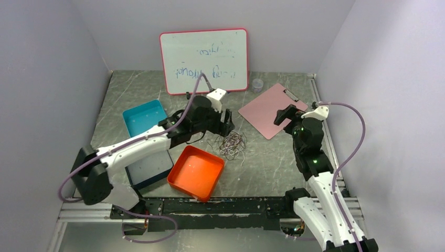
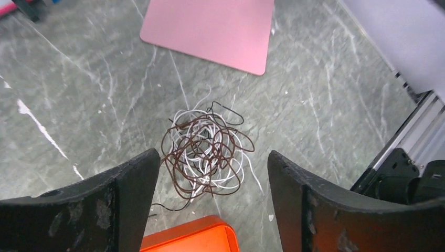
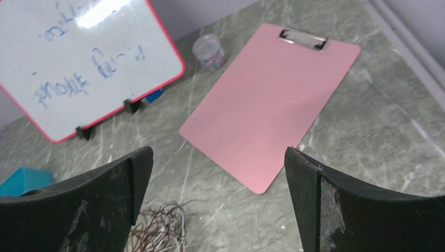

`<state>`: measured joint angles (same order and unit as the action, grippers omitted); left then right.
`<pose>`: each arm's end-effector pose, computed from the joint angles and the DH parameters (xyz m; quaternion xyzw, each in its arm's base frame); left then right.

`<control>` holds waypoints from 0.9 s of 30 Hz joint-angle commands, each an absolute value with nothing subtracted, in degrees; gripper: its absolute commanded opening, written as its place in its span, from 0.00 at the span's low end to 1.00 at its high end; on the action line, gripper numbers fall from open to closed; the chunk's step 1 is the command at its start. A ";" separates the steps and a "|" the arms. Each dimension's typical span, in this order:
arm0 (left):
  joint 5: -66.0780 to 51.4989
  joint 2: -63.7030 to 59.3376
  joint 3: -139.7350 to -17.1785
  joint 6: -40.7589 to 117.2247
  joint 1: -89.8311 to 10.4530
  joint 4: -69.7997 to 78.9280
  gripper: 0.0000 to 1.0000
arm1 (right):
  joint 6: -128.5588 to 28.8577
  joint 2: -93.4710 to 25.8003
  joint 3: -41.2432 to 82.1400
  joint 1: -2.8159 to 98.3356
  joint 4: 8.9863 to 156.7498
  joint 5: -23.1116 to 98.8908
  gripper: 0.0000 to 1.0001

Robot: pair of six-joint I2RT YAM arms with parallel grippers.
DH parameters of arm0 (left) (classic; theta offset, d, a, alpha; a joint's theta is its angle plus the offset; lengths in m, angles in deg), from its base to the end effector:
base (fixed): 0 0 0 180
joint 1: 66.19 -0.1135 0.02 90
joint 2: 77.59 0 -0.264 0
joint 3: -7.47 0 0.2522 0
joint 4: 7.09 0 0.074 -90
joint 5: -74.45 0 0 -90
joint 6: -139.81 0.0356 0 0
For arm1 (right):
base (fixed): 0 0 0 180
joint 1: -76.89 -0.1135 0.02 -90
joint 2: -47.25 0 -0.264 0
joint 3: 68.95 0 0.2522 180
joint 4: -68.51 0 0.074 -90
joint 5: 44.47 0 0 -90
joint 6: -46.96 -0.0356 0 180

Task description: Untangle the cables

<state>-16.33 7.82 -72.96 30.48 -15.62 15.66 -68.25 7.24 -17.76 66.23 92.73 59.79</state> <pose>0.2208 -0.2678 0.3038 0.2271 0.8253 -0.2914 0.4271 0.1696 0.0230 0.3076 0.1750 0.7607 0.0977 0.6173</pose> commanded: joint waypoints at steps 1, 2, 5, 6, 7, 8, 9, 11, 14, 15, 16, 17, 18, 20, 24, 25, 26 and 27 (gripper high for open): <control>-21.09 1.24 -70.23 30.37 -15.82 12.86 0.80 | -67.29 6.28 -21.10 66.70 85.93 69.47 1.00; -21.74 -0.20 -69.43 30.46 -15.81 13.28 0.81 | -68.04 5.91 -22.36 66.71 84.15 71.92 1.00; -22.73 -4.36 -67.28 30.48 -15.76 15.00 0.82 | -66.40 4.88 -27.68 66.70 75.89 78.00 1.00; -23.22 -5.81 -66.42 30.44 -15.77 15.50 0.83 | -65.42 3.97 -29.34 66.74 72.86 80.23 1.00; -23.99 -7.42 -65.19 30.10 -15.82 15.96 0.85 | -63.71 2.82 -31.00 66.72 69.76 82.35 1.00; -24.83 -8.89 -64.22 29.72 -15.85 16.51 0.88 | -61.13 1.08 -32.61 66.71 66.37 83.73 1.00; -25.53 -10.48 -63.26 29.43 -15.96 17.01 0.89 | -59.39 -1.03 -33.76 66.69 62.28 85.24 1.00; -25.80 -13.43 -61.04 27.78 -16.43 17.58 0.90 | -55.59 -6.02 -36.04 66.71 55.50 87.36 1.00; -24.79 -17.14 -58.71 26.77 -17.39 18.76 0.91 | -48.71 -12.69 -41.11 66.84 39.66 82.95 1.00; -25.23 -17.94 -58.30 26.84 -17.51 19.59 0.91 | -47.18 -14.55 -42.97 66.79 34.00 81.20 1.00; -25.73 -18.61 -58.05 27.06 -17.70 20.39 0.91 | -46.74 -16.39 -44.08 66.96 29.91 79.81 1.00; -26.01 -19.31 -57.87 27.31 -17.94 21.16 0.91 | -46.23 -18.47 -44.04 67.14 27.99 78.30 1.00; -26.16 -19.90 -57.68 27.43 -18.20 21.73 0.91 | -45.33 -21.90 -43.07 67.21 26.86 75.69 1.00; -25.50 -21.35 -57.10 27.72 -18.56 22.17 0.91 | -42.84 -27.09 -42.56 67.31 22.70 73.46 1.00; -23.91 -23.52 -56.18 28.19 -18.90 22.38 0.91 | -42.17 -34.60 -43.62 67.48 15.23 71.03 1.00; -24.05 -23.95 -56.27 29.25 -18.95 22.77 0.91 | -41.86 -36.06 -43.70 67.53 14.05 70.02 1.00; -24.38 -24.40 -56.44 30.31 -18.96 23.30 0.91 | -41.61 -37.59 -43.75 67.52 13.00 69.41 1.00; -24.64 -24.81 -56.59 30.64 -18.99 23.71 0.92 | -41.47 -38.90 -43.82 67.49 11.79 69.15 1.00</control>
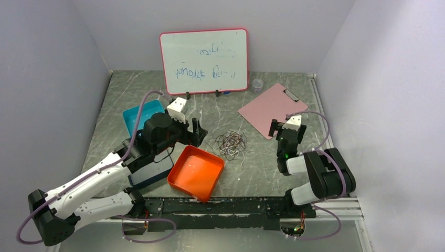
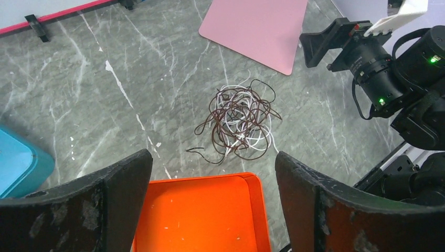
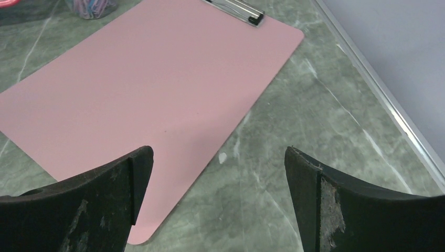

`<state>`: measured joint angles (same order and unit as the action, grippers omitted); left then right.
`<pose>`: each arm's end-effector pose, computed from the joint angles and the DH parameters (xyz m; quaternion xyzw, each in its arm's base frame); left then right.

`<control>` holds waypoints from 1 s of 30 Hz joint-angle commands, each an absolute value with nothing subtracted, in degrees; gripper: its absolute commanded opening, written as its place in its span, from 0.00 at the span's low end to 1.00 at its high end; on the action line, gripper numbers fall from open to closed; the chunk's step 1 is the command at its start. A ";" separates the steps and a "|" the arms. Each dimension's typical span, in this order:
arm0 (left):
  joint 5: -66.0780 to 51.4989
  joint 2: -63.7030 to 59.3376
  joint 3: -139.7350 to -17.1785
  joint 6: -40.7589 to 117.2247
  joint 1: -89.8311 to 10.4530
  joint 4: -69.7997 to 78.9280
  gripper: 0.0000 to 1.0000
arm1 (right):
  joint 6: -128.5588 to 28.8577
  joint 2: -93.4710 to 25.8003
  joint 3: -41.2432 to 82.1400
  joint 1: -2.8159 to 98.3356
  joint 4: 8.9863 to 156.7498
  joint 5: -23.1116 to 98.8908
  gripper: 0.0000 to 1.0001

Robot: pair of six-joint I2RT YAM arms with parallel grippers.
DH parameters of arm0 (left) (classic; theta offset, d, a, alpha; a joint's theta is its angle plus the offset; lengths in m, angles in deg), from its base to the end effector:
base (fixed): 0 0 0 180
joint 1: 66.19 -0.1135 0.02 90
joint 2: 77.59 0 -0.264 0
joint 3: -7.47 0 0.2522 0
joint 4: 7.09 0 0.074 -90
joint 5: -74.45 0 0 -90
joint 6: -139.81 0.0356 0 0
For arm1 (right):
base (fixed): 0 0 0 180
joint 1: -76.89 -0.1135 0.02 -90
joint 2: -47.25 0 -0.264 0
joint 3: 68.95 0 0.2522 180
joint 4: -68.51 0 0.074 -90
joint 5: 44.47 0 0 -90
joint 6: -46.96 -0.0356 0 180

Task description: Untangle the cables

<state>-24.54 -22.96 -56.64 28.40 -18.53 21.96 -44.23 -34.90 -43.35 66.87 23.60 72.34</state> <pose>0.1515 -0.1580 0.3337 0.1409 0.8035 -0.2732 0.5099 0.2259 0.0236 0.1433 0.0880 0.7631 -0.1188 0.6292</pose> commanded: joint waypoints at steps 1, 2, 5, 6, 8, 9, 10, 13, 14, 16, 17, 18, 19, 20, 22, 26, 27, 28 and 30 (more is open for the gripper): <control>-24.84 -25.15 -56.79 30.79 -19.01 24.07 0.92 | -41.38 -39.86 -44.25 67.48 9.80 69.09 1.00; -24.75 -25.48 -56.90 30.90 -19.07 24.37 0.92 | -41.22 -40.60 -44.44 67.55 8.71 69.15 1.00; -23.63 -26.27 -57.04 30.72 -19.08 24.53 0.91 | -41.11 -41.23 -44.60 67.57 8.20 68.72 1.00; -23.08 -26.54 -56.96 30.60 -19.08 24.51 0.92 | -41.10 -41.32 -44.61 67.57 8.11 68.59 1.00; -22.66 -27.14 -56.72 30.21 -19.08 24.52 0.91 | -40.80 -42.02 -44.48 67.60 7.38 68.47 1.00; -22.73 -27.56 -56.59 29.93 -19.08 24.59 0.92 | -40.91 -42.14 -44.14 67.64 7.96 68.35 1.00; -22.82 -27.90 -56.45 29.74 -19.08 24.66 0.92 | -41.17 -41.99 -43.85 67.79 9.08 68.07 1.00; -22.95 -28.60 -55.99 29.34 -19.12 24.86 0.91 | -41.41 -42.30 -42.67 68.42 10.62 66.89 1.00; -22.79 -28.75 -55.76 29.33 -19.02 24.82 0.92 | -41.59 -42.35 -42.24 68.57 11.43 66.60 1.00; -22.36 -28.89 -55.11 27.29 -19.09 24.26 0.91 | -41.84 -42.54 -41.53 68.99 12.89 66.01 1.00; -22.20 -28.75 -54.75 26.58 -19.11 23.82 0.92 | -41.95 -42.66 -41.10 69.16 13.45 65.77 1.00; -21.96 -28.42 -54.46 26.09 -19.13 23.36 0.92 | -42.10 -42.73 -40.70 69.43 14.19 65.44 1.00; -21.64 -27.93 -54.11 25.63 -19.14 22.90 0.91 | -42.17 -42.83 -40.35 69.69 15.12 64.91 1.00; -21.40 -27.14 -53.63 25.04 -19.16 22.16 0.91 | -42.43 -42.87 -39.88 70.07 15.96 64.20 1.00; -21.20 -25.16 -53.31 23.85 -19.17 21.03 0.91 | -42.86 -43.10 -38.72 71.13 18.17 62.27 1.00; -22.07 -18.26 -54.39 22.41 -19.54 21.35 0.90 | -44.42 -43.68 -36.61 73.49 21.80 58.72 1.00; -22.20 -16.93 -54.78 22.25 -19.62 21.64 0.90 | -44.44 -43.72 -36.64 73.54 21.74 58.65 1.00; -22.30 -15.76 -55.02 22.16 -19.74 21.83 0.90 | -44.44 -43.69 -36.64 73.60 21.74 58.63 1.00; -22.21 -14.17 -54.81 21.82 -20.18 21.33 0.90 | -44.44 -43.68 -36.64 73.58 21.78 58.54 1.00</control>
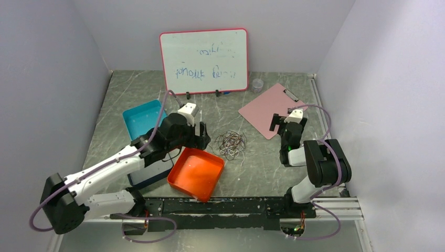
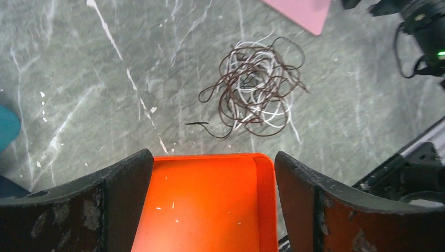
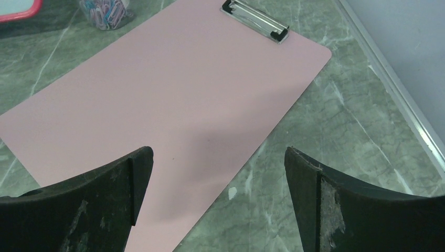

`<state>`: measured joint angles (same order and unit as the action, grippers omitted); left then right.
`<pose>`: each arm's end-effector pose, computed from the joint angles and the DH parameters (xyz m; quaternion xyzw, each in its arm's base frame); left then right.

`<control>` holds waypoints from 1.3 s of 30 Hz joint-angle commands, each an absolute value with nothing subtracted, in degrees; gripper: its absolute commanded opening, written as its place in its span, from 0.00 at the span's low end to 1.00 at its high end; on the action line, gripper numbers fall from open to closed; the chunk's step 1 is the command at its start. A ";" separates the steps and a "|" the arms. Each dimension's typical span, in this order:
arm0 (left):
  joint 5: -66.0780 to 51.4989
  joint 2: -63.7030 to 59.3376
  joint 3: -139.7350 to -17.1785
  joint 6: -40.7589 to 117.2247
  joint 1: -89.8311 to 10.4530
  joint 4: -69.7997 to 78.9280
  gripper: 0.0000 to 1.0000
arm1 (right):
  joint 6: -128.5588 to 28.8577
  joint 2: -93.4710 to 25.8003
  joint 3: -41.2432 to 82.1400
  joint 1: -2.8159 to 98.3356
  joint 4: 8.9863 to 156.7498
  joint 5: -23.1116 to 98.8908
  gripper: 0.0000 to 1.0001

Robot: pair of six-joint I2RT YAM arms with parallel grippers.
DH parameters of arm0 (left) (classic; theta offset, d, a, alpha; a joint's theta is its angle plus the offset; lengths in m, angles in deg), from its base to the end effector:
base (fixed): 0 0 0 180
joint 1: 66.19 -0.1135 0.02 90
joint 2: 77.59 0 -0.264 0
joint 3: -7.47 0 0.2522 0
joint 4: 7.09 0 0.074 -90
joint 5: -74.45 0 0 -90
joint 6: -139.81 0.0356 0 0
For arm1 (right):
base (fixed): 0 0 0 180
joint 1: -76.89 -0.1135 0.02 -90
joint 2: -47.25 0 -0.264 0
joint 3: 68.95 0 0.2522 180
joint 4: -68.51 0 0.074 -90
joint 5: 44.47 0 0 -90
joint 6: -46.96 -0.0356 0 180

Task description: Untangle the cables

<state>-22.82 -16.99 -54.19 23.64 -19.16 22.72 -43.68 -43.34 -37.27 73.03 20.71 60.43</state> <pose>0.1658 -0.1714 0.2956 0.1237 0.8504 -0.2593 0.4407 0.2593 0.0083 0.1406 0.0608 0.7677 -0.0753 0.6334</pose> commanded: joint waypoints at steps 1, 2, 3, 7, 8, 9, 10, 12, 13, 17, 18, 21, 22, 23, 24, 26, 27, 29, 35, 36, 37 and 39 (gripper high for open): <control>-21.92 -13.41 -54.72 21.45 -20.62 21.20 0.90 | -44.44 -43.72 -36.64 73.59 21.80 58.64 1.00; -21.41 -12.65 -54.51 21.13 -21.12 20.84 0.90 | -44.37 -43.64 -36.72 73.57 21.62 58.63 1.00; -21.03 -11.96 -54.30 20.84 -21.69 20.41 0.90 | -44.31 -43.56 -36.80 73.55 21.49 58.63 1.00; -18.62 -8.83 -52.23 21.18 -23.97 16.37 0.87 | -44.35 -43.51 -36.83 73.59 21.47 58.64 1.00; -18.20 -7.91 -51.90 21.69 -24.37 15.25 0.85 | -44.35 -43.56 -36.82 73.61 21.51 58.69 1.00; -17.66 -7.01 -51.53 22.14 -24.74 14.37 0.82 | -44.34 -43.57 -36.84 73.60 21.46 58.65 1.00; -16.61 -6.12 -51.04 22.61 -25.19 13.27 0.80 | -44.35 -43.52 -36.89 73.55 21.51 58.63 1.00; -14.82 -4.55 -50.52 23.60 -25.71 10.48 0.78 | -44.31 -43.62 -36.82 73.59 21.49 58.63 1.00; -14.37 -3.54 -50.49 24.04 -25.75 9.70 0.77 | -44.35 -43.54 -36.82 73.62 21.52 58.64 1.00; -12.54 0.53 -51.26 25.36 -25.76 7.76 0.72 | -44.35 -43.62 -36.82 73.61 21.49 58.63 1.00; -11.82 1.43 -51.24 25.68 -25.78 6.87 0.71 | -44.35 -43.60 -36.82 73.55 21.53 58.63 1.00; -11.31 4.04 -51.08 26.83 -25.83 4.50 0.67 | -44.35 -43.48 -36.82 73.57 21.47 58.68 1.00; -11.66 5.16 -51.31 27.18 -25.77 4.23 0.65 | -44.35 -43.55 -36.82 73.60 21.48 58.63 1.00; -12.13 5.91 -51.54 27.48 -25.80 4.07 0.63 | -44.35 -43.58 -36.82 73.59 21.46 58.69 1.00; -12.61 6.58 -51.78 27.75 -25.80 3.93 0.62 | -44.35 -43.53 -36.82 73.61 21.49 58.63 1.00; -13.11 7.61 -51.83 28.11 -25.79 3.21 0.60 | -44.35 -43.57 -36.82 73.56 21.54 58.63 1.00; -13.06 7.92 -51.75 28.18 -25.77 2.59 0.58 | -44.34 -43.63 -36.82 73.58 21.47 58.63 1.00; -12.37 8.54 -51.53 28.19 -25.77 0.95 0.54 | -44.35 -43.62 -36.82 73.59 21.52 58.63 1.00; -10.91 10.10 -51.73 30.93 -25.81 -2.14 0.40 | -44.35 -43.62 -36.82 73.65 21.49 58.64 1.00; -10.90 10.10 -51.61 31.06 -25.84 -2.63 0.37 | -44.35 -43.57 -36.82 73.57 21.50 58.63 1.00; -10.85 10.23 -51.68 31.25 -25.79 -2.94 0.32 | -44.35 -43.50 -36.82 73.58 21.52 58.69 1.00; -10.62 10.53 -52.42 31.46 -25.85 -2.32 0.19 | -44.35 -43.61 -36.82 73.55 21.52 58.66 1.00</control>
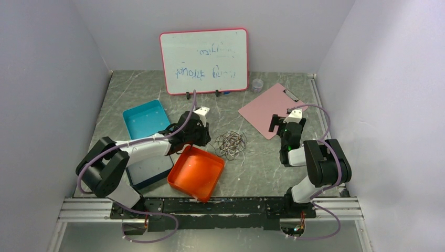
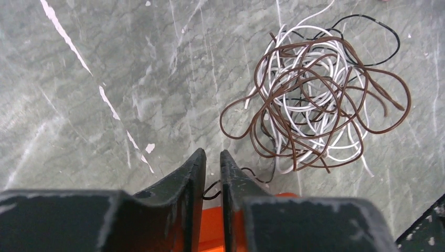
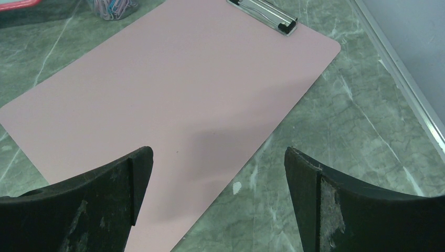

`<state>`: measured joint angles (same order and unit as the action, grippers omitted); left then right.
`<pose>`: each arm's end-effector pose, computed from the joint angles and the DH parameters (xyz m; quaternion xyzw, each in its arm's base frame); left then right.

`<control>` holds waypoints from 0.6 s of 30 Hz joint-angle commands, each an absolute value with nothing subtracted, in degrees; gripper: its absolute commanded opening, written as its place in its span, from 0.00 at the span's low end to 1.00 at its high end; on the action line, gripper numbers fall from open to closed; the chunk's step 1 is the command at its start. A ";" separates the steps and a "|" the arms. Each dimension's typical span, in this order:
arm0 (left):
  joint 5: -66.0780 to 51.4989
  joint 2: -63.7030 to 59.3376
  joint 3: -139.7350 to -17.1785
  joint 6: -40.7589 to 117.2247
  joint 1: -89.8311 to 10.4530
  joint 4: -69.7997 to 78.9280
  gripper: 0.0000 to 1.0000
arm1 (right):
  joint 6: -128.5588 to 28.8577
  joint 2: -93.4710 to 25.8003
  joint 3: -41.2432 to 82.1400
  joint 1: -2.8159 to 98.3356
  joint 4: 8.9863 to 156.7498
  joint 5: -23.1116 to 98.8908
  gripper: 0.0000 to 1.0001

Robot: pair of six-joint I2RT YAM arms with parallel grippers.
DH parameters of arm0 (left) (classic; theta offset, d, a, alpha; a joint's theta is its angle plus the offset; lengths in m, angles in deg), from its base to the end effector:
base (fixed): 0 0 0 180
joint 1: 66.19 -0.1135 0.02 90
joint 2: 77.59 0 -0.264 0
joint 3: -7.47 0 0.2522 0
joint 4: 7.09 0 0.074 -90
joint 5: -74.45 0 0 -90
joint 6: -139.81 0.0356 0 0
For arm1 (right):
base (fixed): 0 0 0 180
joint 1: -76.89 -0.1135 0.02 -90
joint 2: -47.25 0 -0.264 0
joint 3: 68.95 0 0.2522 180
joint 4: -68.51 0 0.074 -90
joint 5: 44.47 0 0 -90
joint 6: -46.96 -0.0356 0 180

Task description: Untangle the cables

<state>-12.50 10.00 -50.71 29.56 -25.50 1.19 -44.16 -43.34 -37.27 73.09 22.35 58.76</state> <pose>0.2378 -0.2070 0.1864 0.1707 0.8810 -0.2440 0.3677 0.2589 0.0090 0.1375 0.0537 0.7775 -0.0633 0.6234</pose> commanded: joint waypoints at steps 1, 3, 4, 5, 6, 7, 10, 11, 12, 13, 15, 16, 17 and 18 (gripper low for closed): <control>-10.36 10.58 -53.26 31.40 -25.87 -1.34 0.11 | -44.35 -43.57 -36.82 73.61 21.52 58.63 1.00; -9.85 10.07 -54.71 31.19 -25.87 0.38 0.07 | -44.35 -43.58 -36.82 73.57 21.48 58.65 1.00; -9.55 9.55 -55.82 31.07 -25.89 1.92 0.07 | -44.35 -43.57 -36.82 73.55 21.48 58.63 1.00; -9.23 8.88 -56.96 31.16 -25.84 3.44 0.07 | -44.35 -43.63 -36.82 73.59 21.54 58.69 1.00; -9.04 8.15 -58.01 31.22 -25.89 4.61 0.07 | -44.35 -43.61 -36.82 73.57 21.50 58.68 1.00; -8.83 7.48 -58.79 31.35 -25.84 5.78 0.07 | -44.35 -43.59 -36.82 73.57 21.51 58.63 1.00; -7.71 6.09 -60.65 31.99 -25.85 8.18 0.07 | -44.35 -43.56 -36.82 73.58 21.51 58.63 1.00; -7.12 5.96 -61.28 32.23 -25.87 8.91 0.07 | -44.35 -43.56 -36.82 73.55 21.53 58.63 1.00; -6.06 5.91 -62.15 32.39 -25.87 9.85 0.07 | -44.35 -43.59 -36.82 73.60 21.47 58.69 1.00; -5.22 5.86 -62.71 32.59 -25.85 10.32 0.07 | -44.35 -43.63 -36.82 73.61 21.47 58.68 1.00; -3.73 5.75 -63.62 32.81 -25.80 10.89 0.07 | -44.35 -43.62 -36.82 73.59 21.51 58.63 1.00; -3.09 5.73 -63.98 32.93 -25.81 11.23 0.07 | -44.35 -43.63 -36.84 73.61 21.46 58.63 1.00; -2.60 5.61 -64.29 33.04 -25.83 11.39 0.07 | -44.35 -43.56 -36.82 73.57 21.46 58.63 1.00; -2.28 5.64 -64.51 33.16 -25.83 11.60 0.07 | -44.35 -43.50 -36.82 73.56 21.48 58.67 1.00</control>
